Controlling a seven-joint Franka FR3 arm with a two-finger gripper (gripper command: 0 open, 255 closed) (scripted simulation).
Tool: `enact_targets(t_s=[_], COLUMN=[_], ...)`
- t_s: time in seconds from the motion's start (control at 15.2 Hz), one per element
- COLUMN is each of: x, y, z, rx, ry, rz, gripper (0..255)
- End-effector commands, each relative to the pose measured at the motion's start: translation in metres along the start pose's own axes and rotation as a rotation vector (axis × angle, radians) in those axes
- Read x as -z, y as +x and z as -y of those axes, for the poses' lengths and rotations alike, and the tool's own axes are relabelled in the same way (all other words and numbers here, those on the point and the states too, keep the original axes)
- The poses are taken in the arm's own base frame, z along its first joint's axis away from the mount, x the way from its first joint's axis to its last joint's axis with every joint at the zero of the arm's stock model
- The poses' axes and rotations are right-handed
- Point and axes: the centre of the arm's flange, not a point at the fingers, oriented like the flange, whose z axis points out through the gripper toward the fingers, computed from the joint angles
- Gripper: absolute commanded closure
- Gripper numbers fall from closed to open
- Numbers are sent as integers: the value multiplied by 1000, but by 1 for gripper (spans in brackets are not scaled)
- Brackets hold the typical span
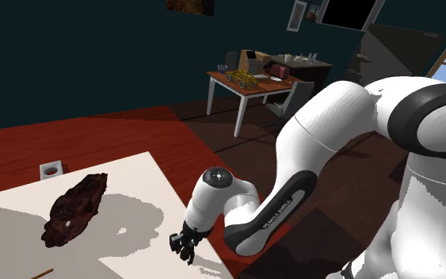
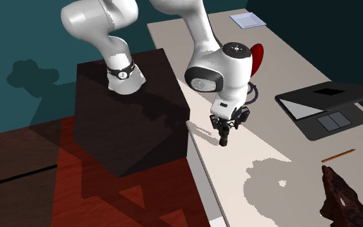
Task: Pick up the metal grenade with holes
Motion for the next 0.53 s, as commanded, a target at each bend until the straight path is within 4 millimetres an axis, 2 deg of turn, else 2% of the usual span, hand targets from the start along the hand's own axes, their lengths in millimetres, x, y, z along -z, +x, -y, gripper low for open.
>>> enact_targets(t_s=[0.0,0.46], x=[10,47], y=[1,5], z=[2,7], rx=[0,0], ry=[0,0], rz=[0,0], gripper=[255,255])
